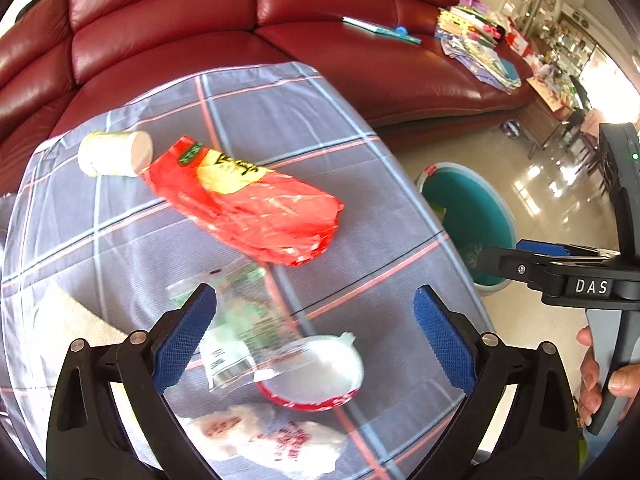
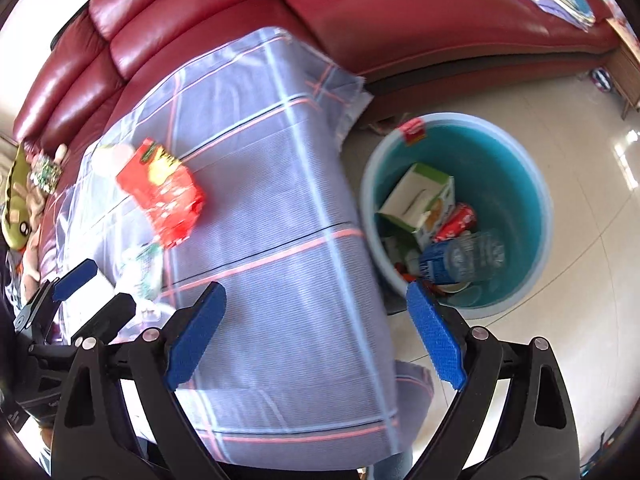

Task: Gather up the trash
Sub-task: 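Move both tools back to the table and grasp the white cup with the right tool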

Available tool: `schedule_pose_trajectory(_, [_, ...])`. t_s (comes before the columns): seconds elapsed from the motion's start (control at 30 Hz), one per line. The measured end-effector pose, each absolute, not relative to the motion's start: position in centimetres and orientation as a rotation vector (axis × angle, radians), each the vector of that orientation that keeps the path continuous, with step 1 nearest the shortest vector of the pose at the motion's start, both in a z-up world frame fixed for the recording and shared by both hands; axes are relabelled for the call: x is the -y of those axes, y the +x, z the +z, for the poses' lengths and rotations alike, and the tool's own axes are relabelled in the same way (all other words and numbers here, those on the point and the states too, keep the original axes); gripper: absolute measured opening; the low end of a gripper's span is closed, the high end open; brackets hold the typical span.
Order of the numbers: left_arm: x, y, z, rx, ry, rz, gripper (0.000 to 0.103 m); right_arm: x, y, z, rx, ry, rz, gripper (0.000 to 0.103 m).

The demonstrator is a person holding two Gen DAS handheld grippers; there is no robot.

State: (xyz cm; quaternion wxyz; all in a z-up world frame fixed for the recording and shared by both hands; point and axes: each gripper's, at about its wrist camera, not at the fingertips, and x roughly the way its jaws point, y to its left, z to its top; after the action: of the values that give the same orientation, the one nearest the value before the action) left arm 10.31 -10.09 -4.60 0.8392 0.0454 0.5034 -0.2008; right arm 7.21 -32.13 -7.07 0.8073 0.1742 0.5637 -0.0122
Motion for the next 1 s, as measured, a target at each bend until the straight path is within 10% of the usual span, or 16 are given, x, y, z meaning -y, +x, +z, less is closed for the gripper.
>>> schedule_pose_trajectory(0.67, [-2.5,6.4,-7.1,-1.093,0.018,-0.302,0.099,20.2,6.1,-9.9,-1.277,0.299,0.116,0.087])
schedule_pose_trajectory(1.0, [-2.5,6.6,-7.6,-1.101,0.013,-0.312,0.099,19.3,7.0,-11.2,-1.301,0.303,0.135,0.055])
